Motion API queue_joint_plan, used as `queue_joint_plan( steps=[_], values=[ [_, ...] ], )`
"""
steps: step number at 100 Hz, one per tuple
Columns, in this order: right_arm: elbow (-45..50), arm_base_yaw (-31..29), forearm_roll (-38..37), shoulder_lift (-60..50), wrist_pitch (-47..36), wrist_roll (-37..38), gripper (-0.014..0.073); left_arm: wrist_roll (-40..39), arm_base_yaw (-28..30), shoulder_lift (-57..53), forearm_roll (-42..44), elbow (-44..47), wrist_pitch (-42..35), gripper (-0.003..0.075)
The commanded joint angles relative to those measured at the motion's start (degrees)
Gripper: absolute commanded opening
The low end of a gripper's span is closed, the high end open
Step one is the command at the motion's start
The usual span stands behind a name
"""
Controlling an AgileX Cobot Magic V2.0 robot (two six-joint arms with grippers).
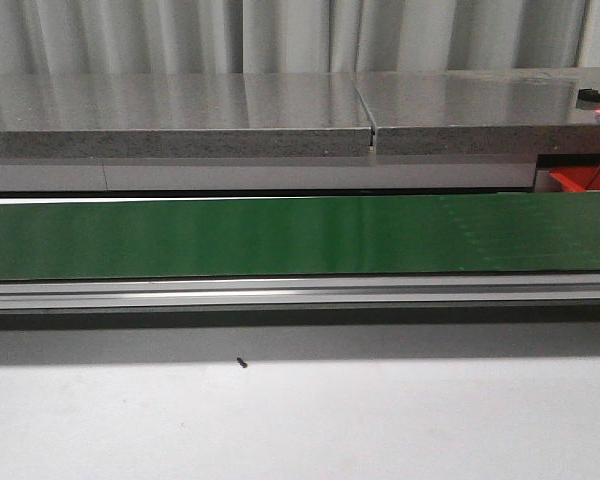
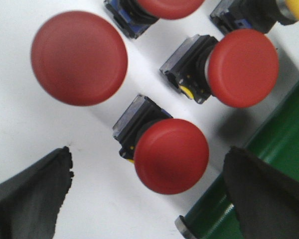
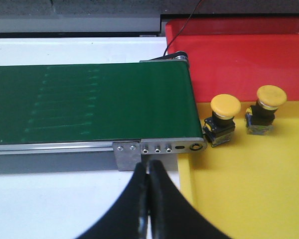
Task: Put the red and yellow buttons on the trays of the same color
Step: 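Move the left gripper down over the red buttons and grasp one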
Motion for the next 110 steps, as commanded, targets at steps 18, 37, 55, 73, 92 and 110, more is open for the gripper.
queue_joint_plan(
  steps=[18, 37, 55, 73, 92, 110],
  values=[
    [-1.37, -0.32, -0.7, 0.32, -3.83, -0.23, -0.0091, 0.13, -0.29, -0.05, -1.56, -1.68, -2.07, 0.0482],
    [-1.37, -0.32, -0.7, 0.32, -3.83, -0.23, -0.0091, 2.13, -0.29, 0.0, -2.52, -1.68, -2.6, 0.0299],
    [-1.37, -0.32, -0.7, 0.32, -3.83, -0.23, -0.0091, 3.32, -0.29, -1.25, -3.77, -1.57, -3.46, 0.026],
    [-1.37, -0.32, -0.7, 0.32, -3.83, -0.23, -0.0091, 4.52, -0.16, -6.45, -3.44, -0.47, -3.05, 0.026],
    [-1.37, -0.32, -0.7, 0.32, -3.83, -0.23, -0.0091, 5.01, -0.69, -12.95, -3.44, 0.66, -0.66, 0.026],
    [-1.37, -0.32, -0.7, 0.32, -3.83, -0.23, -0.0091, 5.13, -4.44, -16.92, -3.44, 0.66, -0.06, 0.026]
  ],
)
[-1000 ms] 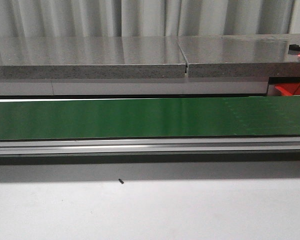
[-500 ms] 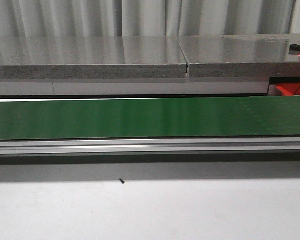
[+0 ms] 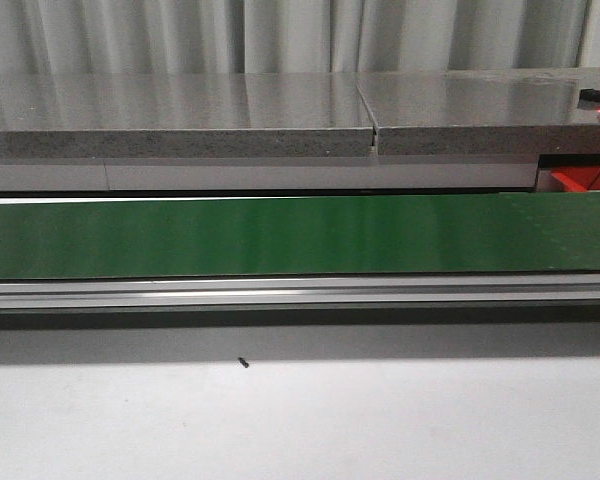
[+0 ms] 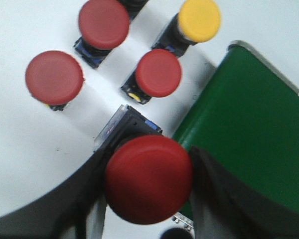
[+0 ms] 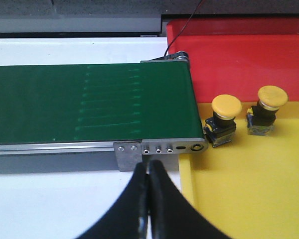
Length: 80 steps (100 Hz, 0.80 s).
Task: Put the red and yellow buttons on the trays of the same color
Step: 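Move the left gripper down over the red buttons and grasp one, then set the red button on the belt and open the left gripper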
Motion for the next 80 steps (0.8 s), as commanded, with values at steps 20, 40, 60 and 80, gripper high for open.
queue_joint_plan(
  steps=[20, 40, 60, 80],
  values=[
    [-1.37, -0.32, -0.7, 0.32, -3.83, -0.23, -0.0091, 0.19, -8.41, -3.28, -1.79, -1.26, -0.65, 0.026],
    [-1.37, -0.32, -0.7, 0.32, -3.83, -0.23, -0.0091, 0.19, -11.43, -0.22, -4.44, -1.26, -1.16, 0.026],
    [-1.37, -0.32, -0.7, 0.32, -3.83, -0.23, -0.0091, 0.31, -11.92, 1.38, -5.26, -1.26, -0.79, 0.0281],
    [-1.37, -0.32, -0.7, 0.32, -3.83, -0.23, -0.0091, 4.55, -11.92, 1.28, -10.28, -1.5, 0.12, 0.0519]
  ],
)
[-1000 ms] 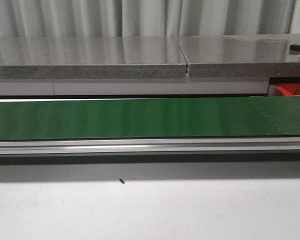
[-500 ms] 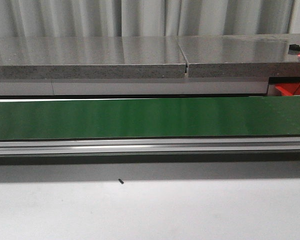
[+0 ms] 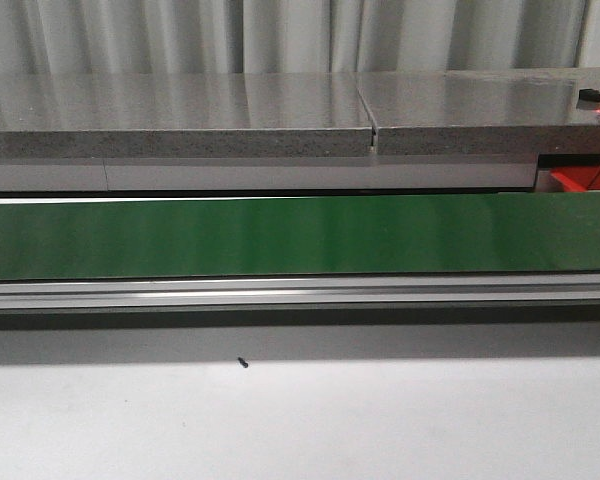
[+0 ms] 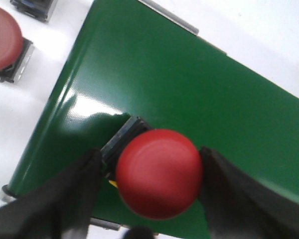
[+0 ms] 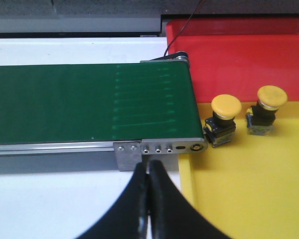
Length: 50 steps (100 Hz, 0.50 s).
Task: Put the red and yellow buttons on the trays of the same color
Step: 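Set the red button on the belt and open the left gripper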
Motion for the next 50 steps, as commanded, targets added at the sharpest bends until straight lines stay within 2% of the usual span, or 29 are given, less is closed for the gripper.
queue_joint_plan(
  steps=[1, 32, 50],
  values=[
    [-1.37, -0.32, -0.7, 0.32, -3.83, -0.23, -0.0091, 2.14, -0.41, -1.99, -4.82, -1.73, -0.63, 0.0529],
    [-1.37, -0.32, -0.7, 0.32, -3.83, -0.23, -0.0091, 4.53, -0.41, -6.21, -8.88, -2.48, 0.2, 0.0536],
    [-1.37, -0.32, -0.7, 0.32, -3.83, -0.23, -0.0091, 4.17, 1.54, -9.28, -4.65, -2.48, -0.39, 0.0536]
  ],
)
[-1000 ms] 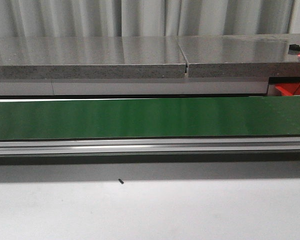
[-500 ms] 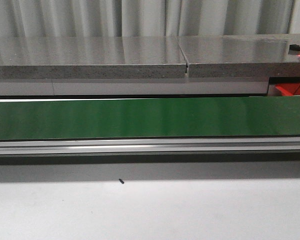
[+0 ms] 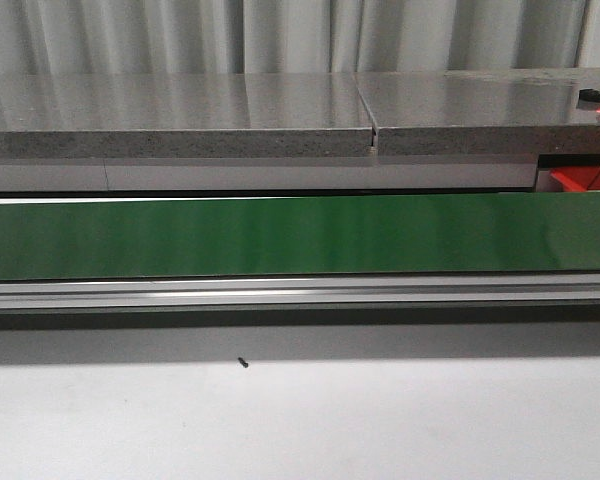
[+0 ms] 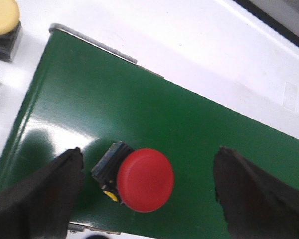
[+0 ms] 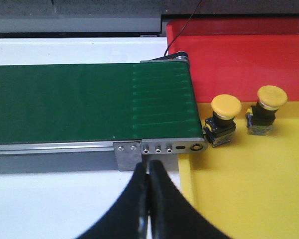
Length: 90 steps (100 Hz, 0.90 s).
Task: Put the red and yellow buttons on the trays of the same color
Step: 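Set the red button on the belt and open the left gripper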
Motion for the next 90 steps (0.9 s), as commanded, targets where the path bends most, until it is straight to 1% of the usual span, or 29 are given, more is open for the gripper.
queue_joint_plan(
  steps=[1, 9, 34, 41, 46, 53, 59, 71, 90],
  values=[
    [-1.37, -0.32, -0.7, 0.32, -3.83, -0.23, -0.0091, -0.16, 1.28, -3.16, 0.77, -1.79, -1.29, 0.0536],
    [-1.37, -0.32, -0.7, 0.32, -3.83, -0.23, -0.0091, -1.89, 2.62, -3.34, 4.01, -1.79, -0.97, 0.0536],
    [-1.37, -0.32, -0.7, 0.32, -3.83, -0.23, -0.0091, -2.7, 7.02, -3.34, 10.43, -1.79, -1.12, 0.0534],
    [-1.37, -0.32, -0.7, 0.32, -3.83, -0.23, -0.0091, -6.11, 7.53, -3.21, 16.46, -1.79, -1.43, 0.0534],
    [-1.37, -0.32, -0.7, 0.32, -3.83, -0.23, -0.0091, -9.57, 7.47, -2.9, 22.68, -1.79, -1.43, 0.0534],
    [-1.37, -0.32, -0.7, 0.32, -3.83, -0.23, -0.0091, -12.82, 7.47, -2.58, 28.18, -1.79, -1.47, 0.0534],
    [-1.37, -0.32, -0.7, 0.32, -3.83, -0.23, -0.0091, -13.46, 7.56, -2.45, 29.54, -1.79, -1.97, 0.0534],
    [-1.37, -0.32, -0.7, 0.32, -3.83, -0.23, -0.0091, -13.89, 7.56, -2.45, 29.53, -1.79, -4.19, 0.0534],
    [-1.37, -0.32, -0.7, 0.32, -3.83, -0.23, -0.0091, -14.63, 8.54, 0.89, 29.79, -1.79, -4.42, 0.0535]
  ],
)
